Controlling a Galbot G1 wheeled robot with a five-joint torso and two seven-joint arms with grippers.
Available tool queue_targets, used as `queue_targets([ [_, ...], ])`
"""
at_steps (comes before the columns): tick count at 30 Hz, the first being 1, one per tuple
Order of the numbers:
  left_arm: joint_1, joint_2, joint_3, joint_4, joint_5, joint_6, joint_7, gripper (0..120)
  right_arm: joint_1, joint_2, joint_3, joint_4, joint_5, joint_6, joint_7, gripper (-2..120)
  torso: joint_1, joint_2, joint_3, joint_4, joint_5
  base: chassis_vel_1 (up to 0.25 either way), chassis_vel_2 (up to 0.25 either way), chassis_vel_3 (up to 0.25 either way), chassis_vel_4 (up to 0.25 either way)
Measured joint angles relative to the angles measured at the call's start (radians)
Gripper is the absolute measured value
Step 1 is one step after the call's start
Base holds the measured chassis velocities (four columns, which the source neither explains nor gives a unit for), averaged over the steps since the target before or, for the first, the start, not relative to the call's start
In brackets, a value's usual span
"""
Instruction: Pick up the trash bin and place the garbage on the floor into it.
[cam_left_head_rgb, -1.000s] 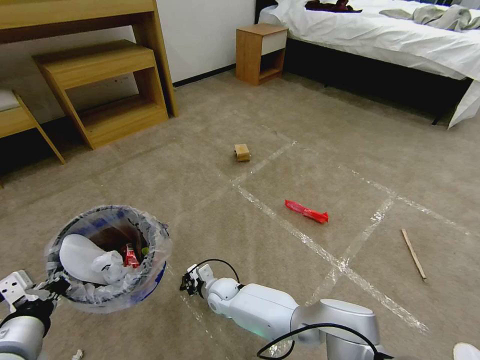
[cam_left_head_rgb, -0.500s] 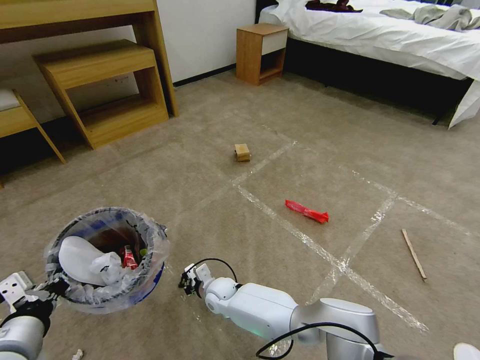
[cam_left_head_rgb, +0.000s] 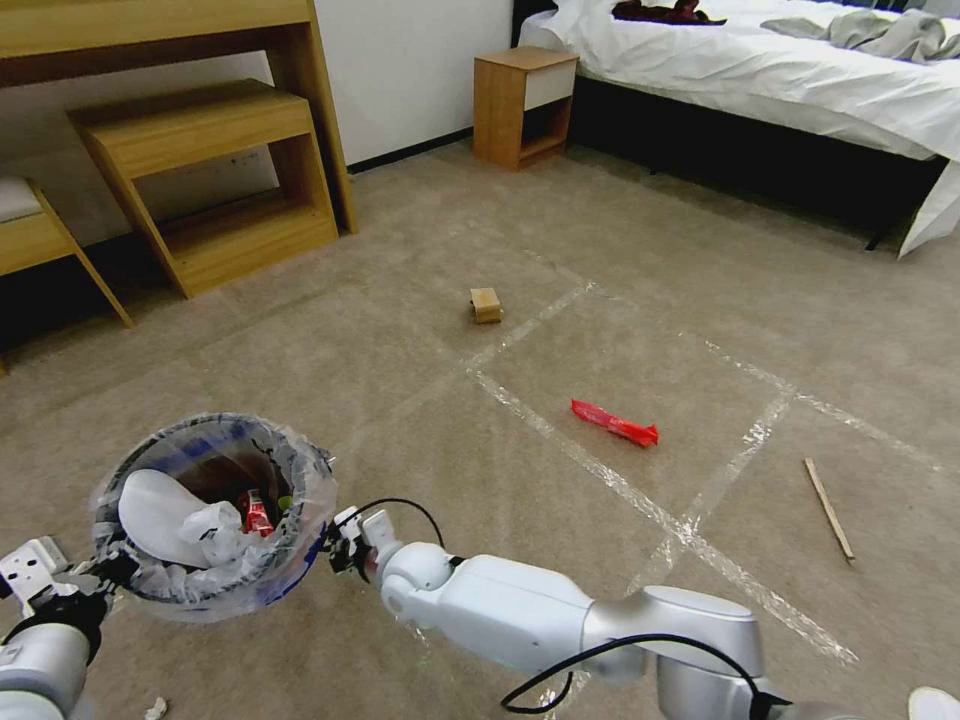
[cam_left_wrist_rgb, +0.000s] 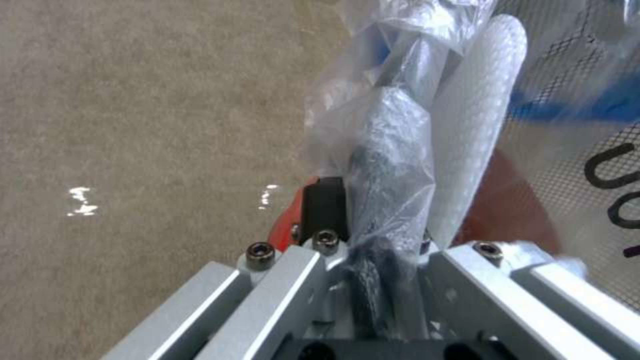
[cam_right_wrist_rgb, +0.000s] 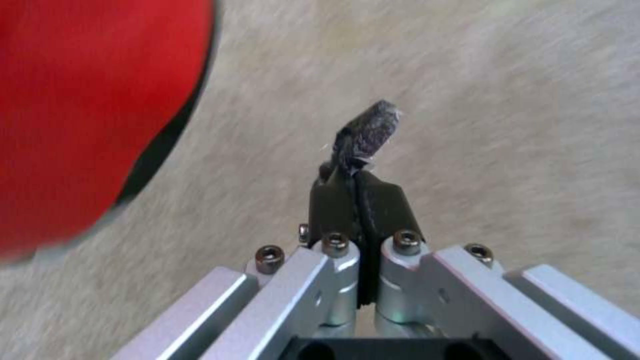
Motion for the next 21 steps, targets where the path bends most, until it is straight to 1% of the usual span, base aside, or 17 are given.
queue_targets([
  [1, 0.000, 0.000, 0.000, 0.000, 0.000, 0.000, 0.000, 0, 0.000, 0.000, 0.000, 0.000, 0.000, 0.000, 0.000, 0, 0.000, 0.000, 0.000, 0.0000, 0.0000, 0.000, 0.000, 0.000, 0.000],
  [4, -0.006, 0.009, 0.002, 0.006, -0.001, 0.003, -0.001, 0, 0.013, -0.082, 0.025, 0.103, 0.008, 0.046, -0.002, 0, 0.000, 0.000, 0.000, -0.0001, -0.0001, 0.000, 0.000, 0.000, 0.000],
  [5, -0.006, 0.009, 0.002, 0.006, -0.001, 0.003, -0.001, 0, 0.013, -0.082, 0.025, 0.103, 0.008, 0.046, -0.002, 0, 0.000, 0.000, 0.000, -0.0001, -0.0001, 0.000, 0.000, 0.000, 0.000],
  [8, -0.010, 0.017, 0.003, 0.012, -0.003, 0.004, -0.001, 0, 0.020, -0.127, 0.049, 0.168, 0.008, 0.093, -0.020, 0, 0.000, 0.000, 0.000, 0.0000, 0.0001, 0.000, 0.000, 0.000, 0.000],
  [9, -0.010, 0.017, 0.003, 0.012, -0.003, 0.004, -0.001, 0, 0.020, -0.127, 0.049, 0.168, 0.008, 0.093, -0.020, 0, 0.000, 0.000, 0.000, 0.0000, 0.0001, 0.000, 0.000, 0.000, 0.000],
  [12, -0.012, 0.024, 0.005, 0.018, -0.003, 0.006, -0.001, 0, 0.025, -0.165, 0.073, 0.232, 0.007, 0.154, -0.054, 0, 0.000, 0.000, 0.000, 0.0001, 0.0002, 0.000, 0.000, 0.000, 0.000],
  [13, -0.012, 0.024, 0.005, 0.018, -0.003, 0.006, -0.001, 0, 0.025, -0.165, 0.073, 0.232, 0.007, 0.154, -0.054, 0, 0.000, 0.000, 0.000, 0.0001, 0.0002, 0.000, 0.000, 0.000, 0.000],
  [16, -0.019, 0.033, 0.009, 0.024, -0.005, 0.008, -0.001, 0, 0.032, -0.214, 0.109, 0.317, 0.009, 0.212, -0.104, 0, 0.000, 0.000, 0.000, 0.0001, 0.0002, 0.000, 0.000, 0.000, 0.000],
  [21, -0.022, 0.034, 0.011, 0.026, -0.005, 0.010, -0.001, 0, 0.034, -0.246, 0.131, 0.360, 0.007, 0.229, -0.123, 0, 0.000, 0.000, 0.000, 0.0001, 0.0001, 0.000, 0.000, 0.000, 0.000],
])
